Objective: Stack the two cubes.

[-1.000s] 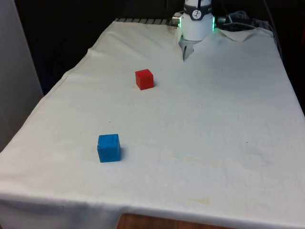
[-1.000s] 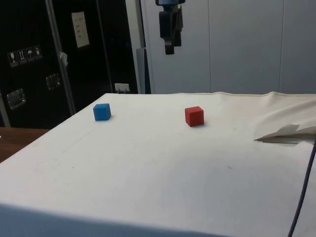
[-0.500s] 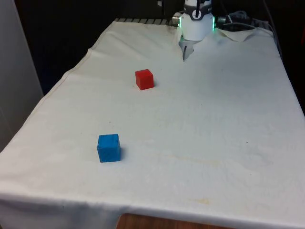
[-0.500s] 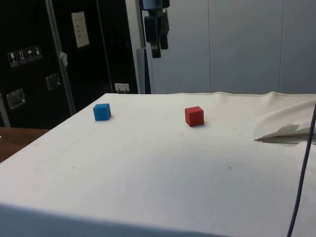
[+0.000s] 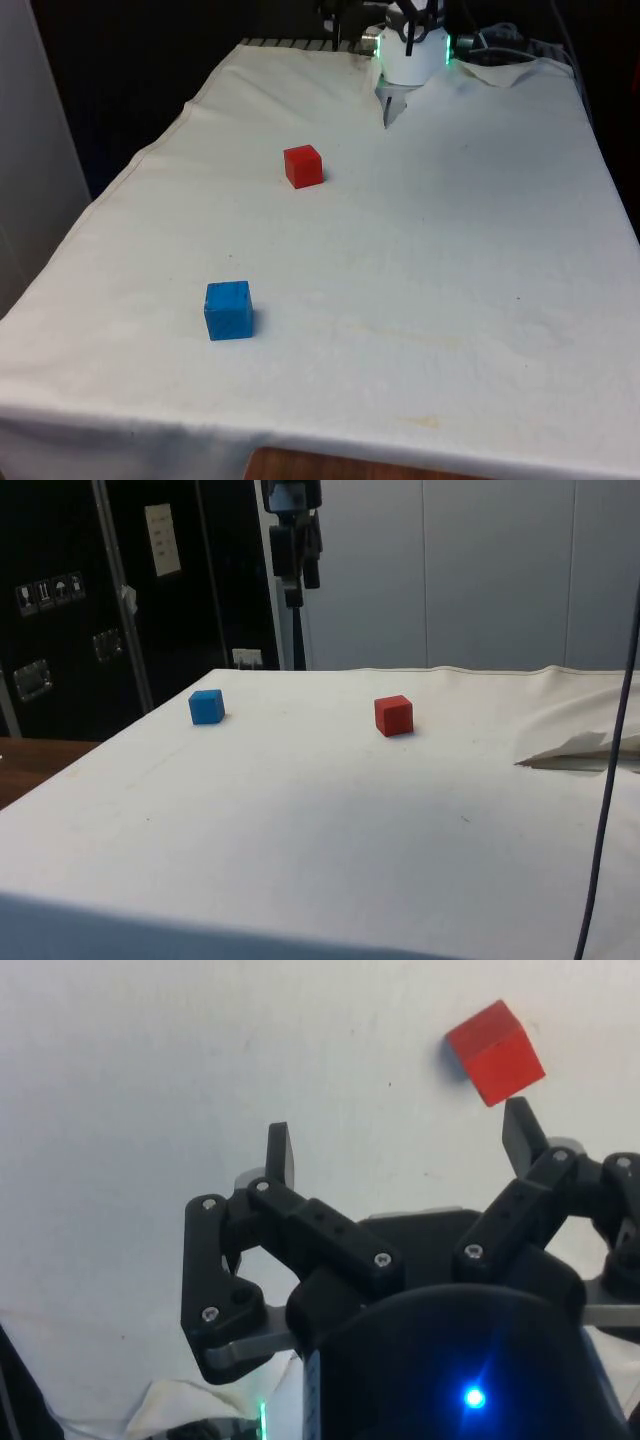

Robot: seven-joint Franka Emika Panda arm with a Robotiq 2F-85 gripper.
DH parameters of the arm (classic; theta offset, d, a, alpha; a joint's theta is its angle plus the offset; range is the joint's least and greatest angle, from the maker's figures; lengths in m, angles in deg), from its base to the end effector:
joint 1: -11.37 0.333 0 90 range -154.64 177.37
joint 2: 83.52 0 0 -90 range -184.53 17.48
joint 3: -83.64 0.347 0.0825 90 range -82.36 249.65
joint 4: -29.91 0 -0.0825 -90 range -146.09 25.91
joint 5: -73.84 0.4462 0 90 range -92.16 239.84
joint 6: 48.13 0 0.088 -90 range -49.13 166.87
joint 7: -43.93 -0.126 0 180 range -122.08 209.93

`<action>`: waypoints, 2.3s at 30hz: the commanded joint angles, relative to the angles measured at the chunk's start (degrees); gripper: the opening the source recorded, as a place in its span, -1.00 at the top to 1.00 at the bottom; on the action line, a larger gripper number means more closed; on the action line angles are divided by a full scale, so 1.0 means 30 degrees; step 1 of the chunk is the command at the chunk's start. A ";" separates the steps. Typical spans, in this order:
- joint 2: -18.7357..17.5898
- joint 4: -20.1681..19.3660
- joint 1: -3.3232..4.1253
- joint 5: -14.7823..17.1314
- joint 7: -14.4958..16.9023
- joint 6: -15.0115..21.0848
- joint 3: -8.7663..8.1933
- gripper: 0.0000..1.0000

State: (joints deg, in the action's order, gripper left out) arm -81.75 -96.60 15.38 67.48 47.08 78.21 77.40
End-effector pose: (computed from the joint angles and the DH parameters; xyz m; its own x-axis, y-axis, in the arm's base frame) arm 0.5764 -0.0280 0.3725 0.9965 0.0814 0.0201 0.0793 -0.9929 0.0889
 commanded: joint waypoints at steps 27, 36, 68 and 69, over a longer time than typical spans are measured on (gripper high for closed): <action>-0.5233 0.4450 -0.0115 0.0420 0.0115 0.2559 -0.0095 -1.00; -0.6914 0.6303 -0.0115 0.0382 0.0115 0.2884 -0.0076 -1.00; -1.0982 1.0294 -0.0191 0.0554 0.2960 0.3342 0.0095 -1.00; -1.0848 1.0160 -0.0057 0.0344 0.2674 0.3285 -0.0095 -1.00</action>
State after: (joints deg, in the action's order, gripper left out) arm -114.64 -65.77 15.21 68.57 55.44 88.12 77.11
